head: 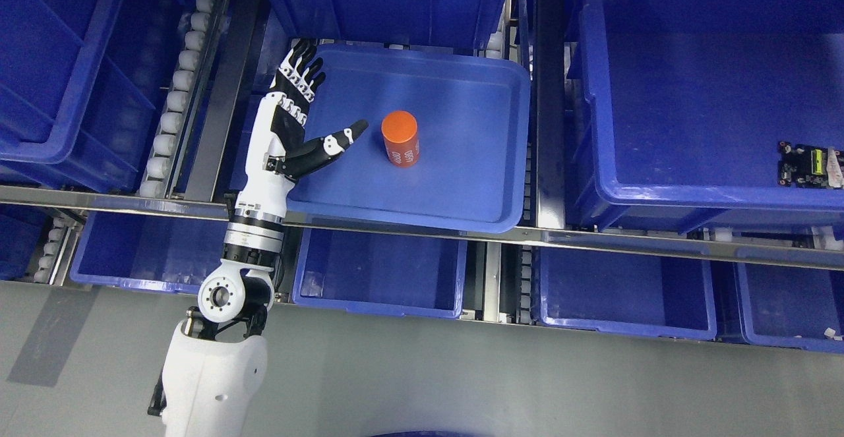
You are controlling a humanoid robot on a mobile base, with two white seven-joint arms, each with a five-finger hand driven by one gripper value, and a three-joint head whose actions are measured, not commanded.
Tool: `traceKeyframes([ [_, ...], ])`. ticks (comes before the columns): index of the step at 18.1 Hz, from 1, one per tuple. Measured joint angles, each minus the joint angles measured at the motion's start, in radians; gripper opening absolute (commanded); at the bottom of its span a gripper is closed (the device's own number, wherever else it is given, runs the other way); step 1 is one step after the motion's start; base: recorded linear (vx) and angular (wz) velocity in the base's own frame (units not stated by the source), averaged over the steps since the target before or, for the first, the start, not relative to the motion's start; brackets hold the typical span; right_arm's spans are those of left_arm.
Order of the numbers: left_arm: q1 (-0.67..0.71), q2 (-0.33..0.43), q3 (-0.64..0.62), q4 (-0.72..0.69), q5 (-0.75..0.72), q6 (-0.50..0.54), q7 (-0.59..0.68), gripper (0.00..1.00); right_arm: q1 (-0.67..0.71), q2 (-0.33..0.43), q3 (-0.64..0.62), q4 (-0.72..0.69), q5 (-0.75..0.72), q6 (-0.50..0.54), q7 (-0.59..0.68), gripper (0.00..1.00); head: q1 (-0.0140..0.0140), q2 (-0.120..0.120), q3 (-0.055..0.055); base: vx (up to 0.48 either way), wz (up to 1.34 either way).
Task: Grab orange capacitor from left shelf to right desk
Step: 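Reach the left hand into the blue bin toward the orange capacitor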
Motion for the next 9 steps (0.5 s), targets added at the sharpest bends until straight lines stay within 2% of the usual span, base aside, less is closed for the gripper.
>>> traceKeyframes([
  [5,0.008,0.000,0.002,-0.002,0.000,0.000,-0.007,1.00,0.000,0.000,0.000,0.000,0.000,0.000,0.000,1.00,0.0000,0.000,0.000,0.000,0.00],
  [9,0.008,0.000,0.009,-0.001,0.000,0.004,-0.106,1.00,0.000,0.000,0.000,0.000,0.000,0.000,0.000,1.00,0.0000,0.000,0.000,0.000,0.00],
])
